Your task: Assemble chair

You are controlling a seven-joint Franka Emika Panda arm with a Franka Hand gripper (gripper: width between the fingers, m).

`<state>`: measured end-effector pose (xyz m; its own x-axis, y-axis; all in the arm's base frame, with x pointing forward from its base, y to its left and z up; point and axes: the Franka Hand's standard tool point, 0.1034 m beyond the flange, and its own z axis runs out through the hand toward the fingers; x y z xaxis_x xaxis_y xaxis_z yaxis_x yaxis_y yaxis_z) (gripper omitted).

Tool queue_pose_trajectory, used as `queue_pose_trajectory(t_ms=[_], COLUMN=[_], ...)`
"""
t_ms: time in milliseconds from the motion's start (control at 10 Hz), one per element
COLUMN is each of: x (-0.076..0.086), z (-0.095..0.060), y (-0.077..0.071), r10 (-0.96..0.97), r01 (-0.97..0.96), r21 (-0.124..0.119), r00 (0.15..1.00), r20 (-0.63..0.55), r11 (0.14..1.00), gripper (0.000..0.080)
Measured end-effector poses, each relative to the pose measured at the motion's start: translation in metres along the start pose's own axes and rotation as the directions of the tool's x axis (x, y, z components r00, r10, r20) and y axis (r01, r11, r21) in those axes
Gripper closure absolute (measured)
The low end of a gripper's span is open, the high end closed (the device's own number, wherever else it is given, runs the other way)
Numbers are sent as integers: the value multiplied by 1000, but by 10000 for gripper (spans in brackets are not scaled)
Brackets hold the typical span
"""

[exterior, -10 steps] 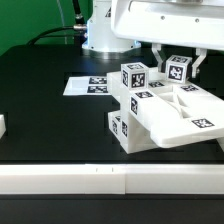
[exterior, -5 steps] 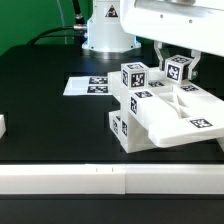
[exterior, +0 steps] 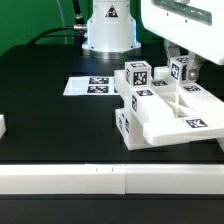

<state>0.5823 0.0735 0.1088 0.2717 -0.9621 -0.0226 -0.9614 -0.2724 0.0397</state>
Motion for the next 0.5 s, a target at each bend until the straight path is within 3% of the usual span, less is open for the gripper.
queue_pose_trajectory(t_ms=[500], x=[-6], z=[0], y=[-2], r10=[305], r01=[-306], r21=[1], r00=[952], r20=[33], r11=[952], gripper=[528])
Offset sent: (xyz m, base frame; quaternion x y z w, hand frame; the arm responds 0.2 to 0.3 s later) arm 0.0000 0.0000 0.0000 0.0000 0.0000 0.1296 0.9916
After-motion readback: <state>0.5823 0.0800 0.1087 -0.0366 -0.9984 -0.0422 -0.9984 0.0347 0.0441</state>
